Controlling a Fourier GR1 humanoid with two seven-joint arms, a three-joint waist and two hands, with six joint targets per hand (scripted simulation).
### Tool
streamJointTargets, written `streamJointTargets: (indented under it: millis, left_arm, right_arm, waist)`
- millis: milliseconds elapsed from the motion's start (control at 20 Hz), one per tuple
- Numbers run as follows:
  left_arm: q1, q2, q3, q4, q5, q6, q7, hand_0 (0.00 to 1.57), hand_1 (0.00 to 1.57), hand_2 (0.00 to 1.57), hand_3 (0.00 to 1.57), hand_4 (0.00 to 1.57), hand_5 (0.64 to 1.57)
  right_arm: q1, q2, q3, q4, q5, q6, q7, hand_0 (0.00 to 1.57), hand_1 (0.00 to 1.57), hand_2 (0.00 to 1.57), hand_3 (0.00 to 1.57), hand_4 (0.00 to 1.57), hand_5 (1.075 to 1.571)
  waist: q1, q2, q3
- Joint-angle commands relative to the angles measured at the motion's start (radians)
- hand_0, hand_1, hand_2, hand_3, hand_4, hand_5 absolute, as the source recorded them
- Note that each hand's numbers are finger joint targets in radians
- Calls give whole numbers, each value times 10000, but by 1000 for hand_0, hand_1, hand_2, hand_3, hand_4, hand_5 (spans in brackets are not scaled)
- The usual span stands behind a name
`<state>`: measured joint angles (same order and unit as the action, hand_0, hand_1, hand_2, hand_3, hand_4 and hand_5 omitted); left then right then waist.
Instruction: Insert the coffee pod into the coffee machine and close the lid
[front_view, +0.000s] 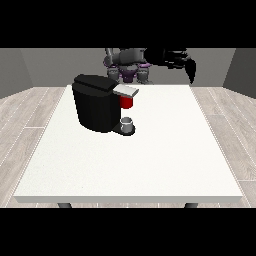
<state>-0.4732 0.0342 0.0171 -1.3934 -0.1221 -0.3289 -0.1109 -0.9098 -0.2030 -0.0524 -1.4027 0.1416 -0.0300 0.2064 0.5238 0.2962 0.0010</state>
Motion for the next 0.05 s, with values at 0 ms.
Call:
streamJointTargets:
  millis: [0]
  left_arm:
    - [675, 163, 343, -4, 344, -108, 134, 0, 0, 0, 0, 266, 1571]
  right_arm:
    - [720, 1068, 807, 149, 84, -112, -632, 0, 0, 0, 0, 259, 1571]
  waist:
    - [-718, -835, -12]
